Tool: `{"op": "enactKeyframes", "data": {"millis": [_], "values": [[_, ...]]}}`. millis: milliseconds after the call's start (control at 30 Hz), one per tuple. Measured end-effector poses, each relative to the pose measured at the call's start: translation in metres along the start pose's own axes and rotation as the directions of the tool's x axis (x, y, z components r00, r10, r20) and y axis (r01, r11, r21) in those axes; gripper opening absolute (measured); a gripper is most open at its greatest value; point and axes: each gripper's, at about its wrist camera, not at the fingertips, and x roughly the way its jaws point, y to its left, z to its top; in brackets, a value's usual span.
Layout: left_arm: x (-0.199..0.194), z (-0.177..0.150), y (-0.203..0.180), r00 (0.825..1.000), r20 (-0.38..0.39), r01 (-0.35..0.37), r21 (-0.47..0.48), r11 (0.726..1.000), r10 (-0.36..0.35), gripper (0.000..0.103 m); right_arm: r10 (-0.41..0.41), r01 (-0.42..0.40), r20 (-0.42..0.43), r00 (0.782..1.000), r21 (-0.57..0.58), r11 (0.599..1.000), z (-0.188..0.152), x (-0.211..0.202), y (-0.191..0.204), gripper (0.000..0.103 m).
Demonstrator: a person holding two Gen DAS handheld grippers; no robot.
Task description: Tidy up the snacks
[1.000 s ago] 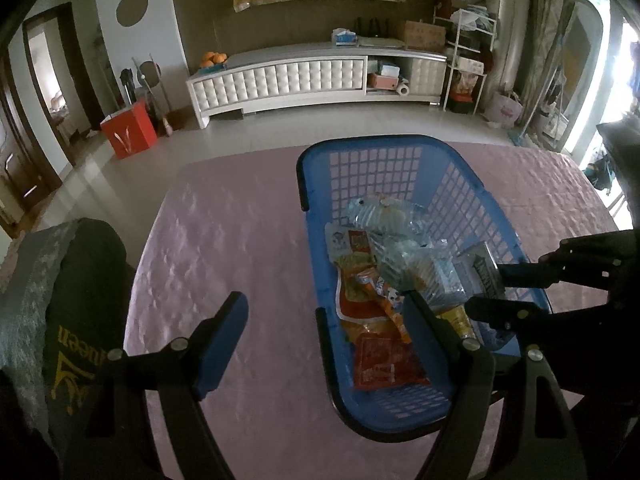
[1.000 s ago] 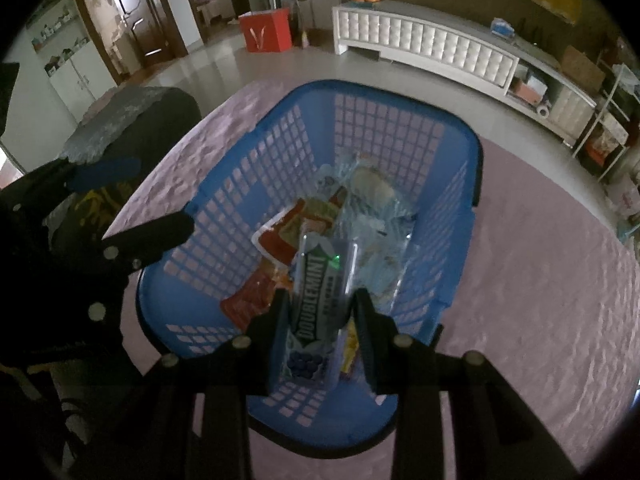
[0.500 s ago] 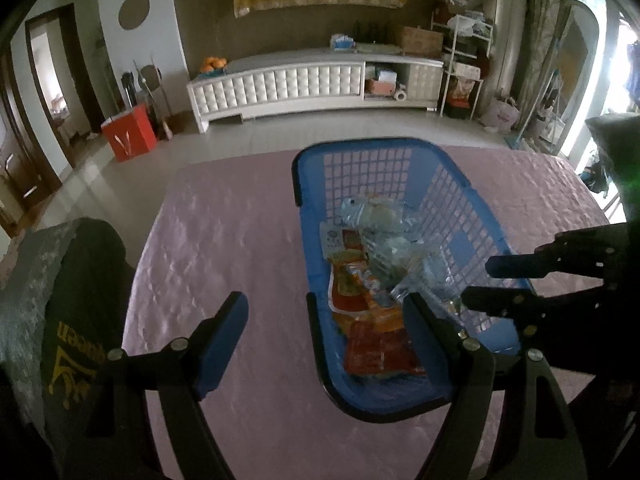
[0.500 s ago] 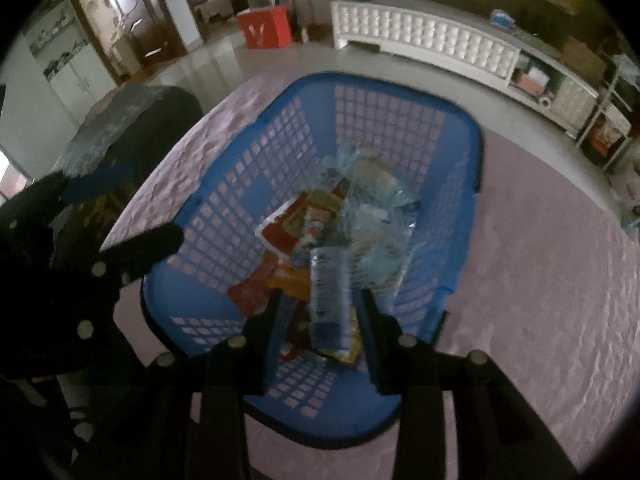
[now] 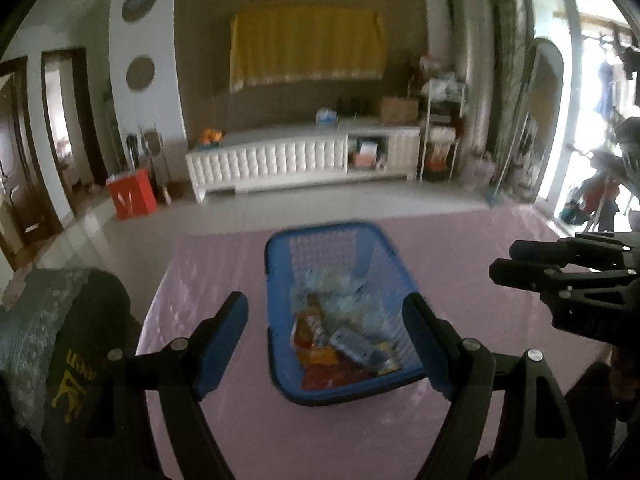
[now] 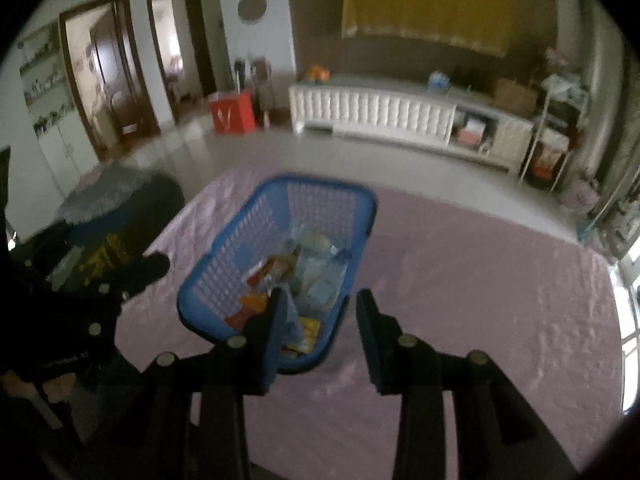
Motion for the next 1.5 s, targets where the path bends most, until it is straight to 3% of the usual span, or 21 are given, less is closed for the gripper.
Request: {"op": "enactKeyframes", "data": {"millis": [200,233,267,333,433,533,600,667,900,1067,1500], "values": [[-0.049,0.005,-0.025,0.991,0.132,0.022,0.029,0.999,-0.026,0.078,-0.139,0.143,0.114,0.984,-0.031,0.989,-0.007,-0.055,0.001,0.042],[-0.052,0.005,-0.027,0.991,0.134,0.023,0.029,0.999,-0.027,0.078,-0.148,0.152,0.138,0.979,-0.020,0.988,-0.009,-0.066,0.000,0.052],[-0.057,0.005,-0.029,0.990,0.138,0.018,0.027,0.999,-0.022,0.078,-0.145,0.148,0.153,0.978,-0.011,0.989,-0.009,-0.072,-0.001,0.069],[-0.067,0.006,-0.034,0.988,0.156,0.008,0.027,1.000,-0.012,0.078,-0.131,0.130,0.197,0.972,0.018,0.991,-0.012,-0.089,-0.005,0.087],[-0.082,0.005,-0.037,0.983,0.182,0.020,0.023,1.000,-0.024,0.078,-0.148,0.145,0.250,0.957,0.030,0.989,-0.013,-0.108,-0.006,0.096],[-0.094,0.005,-0.042,0.977,0.210,0.021,0.032,0.999,-0.027,0.088,-0.162,0.157,0.281,0.946,0.040,0.987,-0.015,-0.122,-0.005,0.103],[-0.104,0.004,-0.046,0.970,0.243,0.003,0.047,0.999,-0.015,0.088,-0.170,0.166,0.294,0.941,0.039,0.985,-0.017,-0.128,-0.003,0.103],[-0.112,0.003,-0.051,0.968,0.251,0.006,0.059,0.998,-0.021,0.103,-0.162,0.160,0.306,0.938,0.032,0.987,-0.019,-0.129,-0.001,0.103],[-0.122,0.003,-0.051,0.965,0.261,0.028,0.028,0.999,-0.035,0.103,-0.203,0.206,0.320,0.925,0.024,0.978,-0.031,-0.130,0.007,0.103],[-0.125,0.001,-0.052,0.968,0.249,0.030,0.029,0.999,-0.036,0.103,-0.169,0.165,0.341,0.925,0.042,0.985,-0.039,-0.139,0.008,0.103],[-0.121,0.001,-0.058,0.971,0.233,0.053,0.043,0.998,-0.061,0.103,-0.172,0.167,0.351,0.920,0.046,0.985,-0.041,-0.148,0.009,0.103]]}}
